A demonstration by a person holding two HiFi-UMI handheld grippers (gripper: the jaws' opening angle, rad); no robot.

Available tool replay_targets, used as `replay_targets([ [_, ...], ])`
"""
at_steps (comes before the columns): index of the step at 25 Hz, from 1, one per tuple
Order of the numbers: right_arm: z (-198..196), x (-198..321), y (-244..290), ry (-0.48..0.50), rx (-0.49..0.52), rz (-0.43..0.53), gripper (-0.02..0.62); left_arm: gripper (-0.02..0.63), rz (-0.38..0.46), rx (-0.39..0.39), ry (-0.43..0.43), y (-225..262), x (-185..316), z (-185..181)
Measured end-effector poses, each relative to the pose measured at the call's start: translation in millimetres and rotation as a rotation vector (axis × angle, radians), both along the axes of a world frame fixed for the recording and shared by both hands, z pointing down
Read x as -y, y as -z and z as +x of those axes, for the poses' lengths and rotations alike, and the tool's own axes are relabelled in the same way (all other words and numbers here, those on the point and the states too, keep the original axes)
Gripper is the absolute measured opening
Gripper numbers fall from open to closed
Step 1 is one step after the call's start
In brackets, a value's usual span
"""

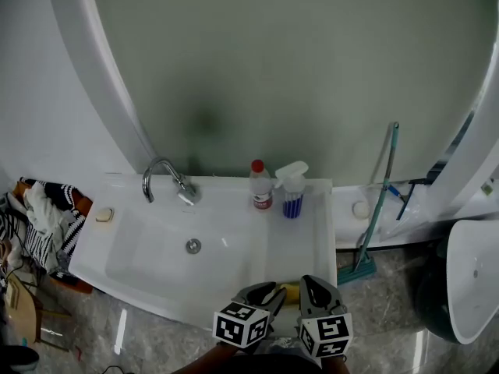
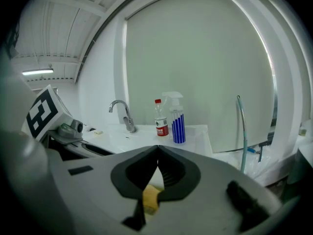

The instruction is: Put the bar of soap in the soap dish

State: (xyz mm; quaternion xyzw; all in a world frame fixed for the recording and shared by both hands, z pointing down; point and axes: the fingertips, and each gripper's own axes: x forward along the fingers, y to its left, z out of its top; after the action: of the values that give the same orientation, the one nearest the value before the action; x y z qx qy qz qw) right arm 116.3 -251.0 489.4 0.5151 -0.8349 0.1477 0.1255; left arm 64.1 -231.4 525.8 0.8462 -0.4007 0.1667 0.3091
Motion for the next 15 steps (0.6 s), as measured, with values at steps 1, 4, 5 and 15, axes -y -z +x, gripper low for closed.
replay_targets([
  [1, -3, -2, 2, 0.0, 0.005, -0.001, 0.012, 0.113, 0.008, 0.0, 0.004, 2, -1, -3],
  [4, -15, -9, 5, 0.006, 0.005, -0.001, 0.012, 0.086, 0.032, -0.006, 0.022, 10, -6, -11],
  [5, -18, -11, 6, 0.007, 0.004, 0.0, 0.012, 0.079, 0.041, -0.007, 0.028, 13, -7, -14],
  [15, -40, -37, 20, 0.016, 0.003, 0.021, 0.012, 0.036, 0.115, -0.015, 0.054, 33, -25, -31],
])
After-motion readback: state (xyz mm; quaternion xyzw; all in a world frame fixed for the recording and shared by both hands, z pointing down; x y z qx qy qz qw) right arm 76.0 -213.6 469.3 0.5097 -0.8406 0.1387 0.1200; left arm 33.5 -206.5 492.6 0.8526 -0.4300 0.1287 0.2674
